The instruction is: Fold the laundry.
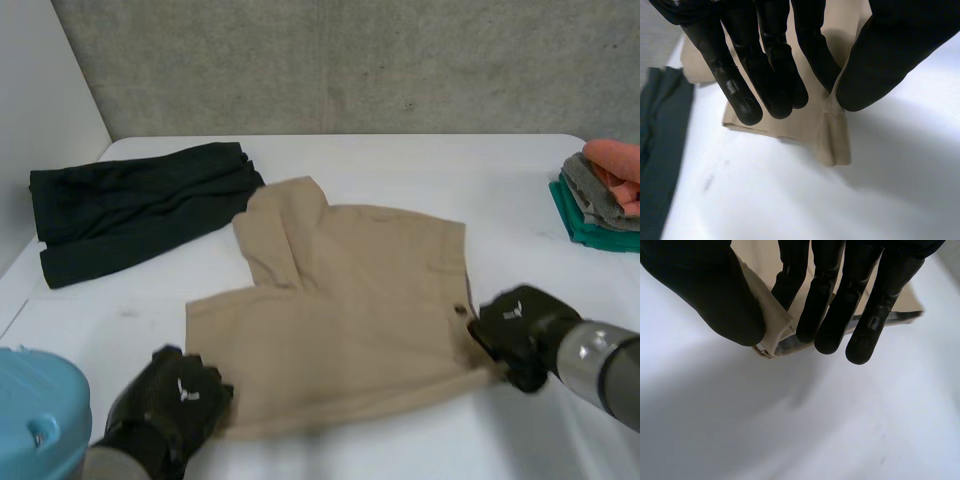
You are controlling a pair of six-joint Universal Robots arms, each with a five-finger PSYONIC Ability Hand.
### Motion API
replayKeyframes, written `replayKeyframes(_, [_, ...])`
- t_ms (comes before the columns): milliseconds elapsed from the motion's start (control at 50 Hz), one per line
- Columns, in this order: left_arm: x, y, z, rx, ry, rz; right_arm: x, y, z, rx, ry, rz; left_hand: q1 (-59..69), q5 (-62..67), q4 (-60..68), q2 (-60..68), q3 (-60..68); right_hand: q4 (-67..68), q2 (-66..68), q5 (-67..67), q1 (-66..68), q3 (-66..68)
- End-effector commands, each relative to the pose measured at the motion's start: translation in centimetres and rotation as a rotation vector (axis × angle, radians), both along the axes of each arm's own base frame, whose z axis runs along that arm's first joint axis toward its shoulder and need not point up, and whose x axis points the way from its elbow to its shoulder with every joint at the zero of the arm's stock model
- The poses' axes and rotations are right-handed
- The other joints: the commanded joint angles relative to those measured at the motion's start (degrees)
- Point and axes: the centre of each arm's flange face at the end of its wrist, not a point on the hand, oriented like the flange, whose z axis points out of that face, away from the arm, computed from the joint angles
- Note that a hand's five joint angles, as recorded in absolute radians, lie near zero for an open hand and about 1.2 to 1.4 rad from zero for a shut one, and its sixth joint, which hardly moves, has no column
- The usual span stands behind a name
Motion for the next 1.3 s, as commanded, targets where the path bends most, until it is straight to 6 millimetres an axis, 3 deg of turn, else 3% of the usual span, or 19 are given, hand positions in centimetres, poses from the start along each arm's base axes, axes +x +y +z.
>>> replayKeyframes(20, [-0.8, 0.7, 0.0, 0.001, 0.018, -0.048, -0.6, 0.5, -0.5, -0.019, 0.064, 0.042, 12.79, 14.28, 11.10, 11.38, 11.99, 11.72, 12.54, 13.20, 22.86, 12.15])
replayKeyframes(60, [-1.4, -0.8, -0.1, -0.046, 0.057, -0.018, -0.4, 0.3, -0.9, -0.037, 0.038, 0.028, 12.79, 14.28, 11.10, 11.38, 11.99, 11.72, 12.54, 13.20, 22.86, 12.15])
replayKeyframes(80, [-1.7, -2.0, 0.0, -0.080, 0.087, 0.006, -0.4, 0.2, -1.0, -0.042, 0.029, 0.023, -9.00, -7.51, -10.70, -10.41, -9.81, 11.72, 12.54, 13.20, 22.86, 12.15])
replayKeyframes(120, [-1.8, -2.8, 0.2, -0.103, 0.103, 0.020, -0.3, 0.2, -1.4, -0.047, 0.003, 0.006, -27.27, -25.78, -28.97, -28.68, -28.08, 11.72, 12.54, 13.20, 22.86, 12.15])
replayKeyframes(140, [-2.0, -3.6, 0.6, -0.135, 0.129, 0.035, -0.3, 0.2, -1.5, -0.046, 0.002, 0.005, -49.03, -47.54, -50.73, -50.44, -49.84, 11.72, 12.54, 13.20, 22.86, 12.15])
replayKeyframes(160, [-2.1, -4.0, 0.9, -0.148, 0.142, 0.041, -0.3, 0.2, -1.5, -0.049, -0.003, 0.002, -56.41, -54.92, -58.11, -57.82, -57.22, 11.72, 12.54, 13.20, 22.86, 12.15])
replayKeyframes(360, [-4.1, -9.6, 5.3, -0.330, 0.347, 0.038, -0.3, 0.3, -2.4, -0.053, -0.016, 0.000, -52.80, -51.31, -54.50, -54.21, -53.60, 11.72, 12.54, 13.20, 22.86, 12.15])
replayKeyframes(380, [-4.5, -11.3, 5.8, -0.358, 0.386, 0.008, -0.3, 0.3, -2.4, -0.057, -0.018, 0.001, -50.46, -48.96, -52.15, -51.87, -51.26, 11.72, 12.54, 13.20, 22.86, 12.15])
replayKeyframes(440, [-5.0, -13.9, 5.1, -0.351, 0.408, -0.031, -0.3, 0.2, -2.6, -0.067, -0.022, -0.002, -48.09, -46.60, -49.79, -49.50, -48.89, 11.72, 12.54, 13.20, 22.86, 12.15])
replayKeyframes(460, [-5.4, -16.0, 4.5, -0.345, 0.422, -0.060, -0.3, 0.2, -2.6, -0.069, -0.024, -0.004, -45.25, -43.76, -46.94, -46.66, -46.05, 11.72, 12.54, 13.20, 22.86, 12.15])
replayKeyframes(520, [-6.7, -19.2, 3.8, -0.330, 0.451, -0.128, -0.2, 0.1, -2.6, -0.071, -0.042, -0.016, -43.04, -41.55, -44.73, -44.45, -43.84, 11.72, 12.54, 13.20, 22.86, 12.15])
replayKeyframes(560, [-7.4, -20.6, 3.4, -0.327, 0.460, -0.155, -0.2, 0.0, -2.7, -0.071, -0.055, -0.025, -40.69, -39.20, -42.39, -42.10, -41.49, 11.72, 12.54, 13.20, 22.86, 12.15])
replayKeyframes(600, [-8.6, -22.6, 1.6, -0.296, 0.456, -0.190, -0.2, -0.1, -2.9, -0.067, -0.058, -0.030, -37.31, -35.82, -39.01, -38.72, -38.12, 11.72, 12.54, 13.20, 22.86, 12.15])
replayKeyframes(700, [-8.9, -26.9, -1.6, -0.220, 0.455, -0.220, -0.2, -0.3, -3.7, -0.046, -0.054, -0.031, -37.31, -35.82, -39.01, -38.72, -38.12, 11.72, 12.54, 13.20, 22.86, 12.15])
replayKeyframes(860, [-9.8, -29.5, -5.3, -0.135, 0.457, -0.260, -0.2, -0.4, -4.0, -0.055, -0.055, -0.037, -35.97, -34.48, -37.67, -37.38, -36.77, 11.72, 12.54, 13.20, 22.86, 12.15])
replayKeyframes(940, [-9.8, -29.7, -6.6, -0.097, 0.450, -0.258, -0.3, -0.5, -4.1, -0.058, -0.056, -0.042, -32.79, -31.30, -34.49, -34.20, -33.59, 11.72, 12.54, 13.20, 22.86, 12.15])
replayKeyframes(1000, [-9.8, -29.7, -7.0, -0.083, 0.446, -0.255, -0.3, -0.6, -4.2, -0.057, -0.055, -0.042, -31.26, -29.77, -32.96, -32.67, -32.07, 11.72, 12.54, 13.20, 22.86, 12.15])
replayKeyframes(1080, [-9.7, -29.4, -7.1, -0.064, 0.442, -0.251, -0.3, -0.7, -4.3, -0.053, -0.055, -0.044, -17.34, -15.85, -19.04, -18.75, -18.15, 11.72, 12.54, 13.20, 22.86, 12.15])
replayKeyframes(1300, [-9.1, -28.9, -6.7, -0.076, 0.368, -0.227, -0.3, -0.6, -4.8, -0.038, -0.050, -0.042, 5.40, 6.89, 3.70, 3.99, 4.60, 11.72, 12.54, 13.20, 22.86, 12.15])
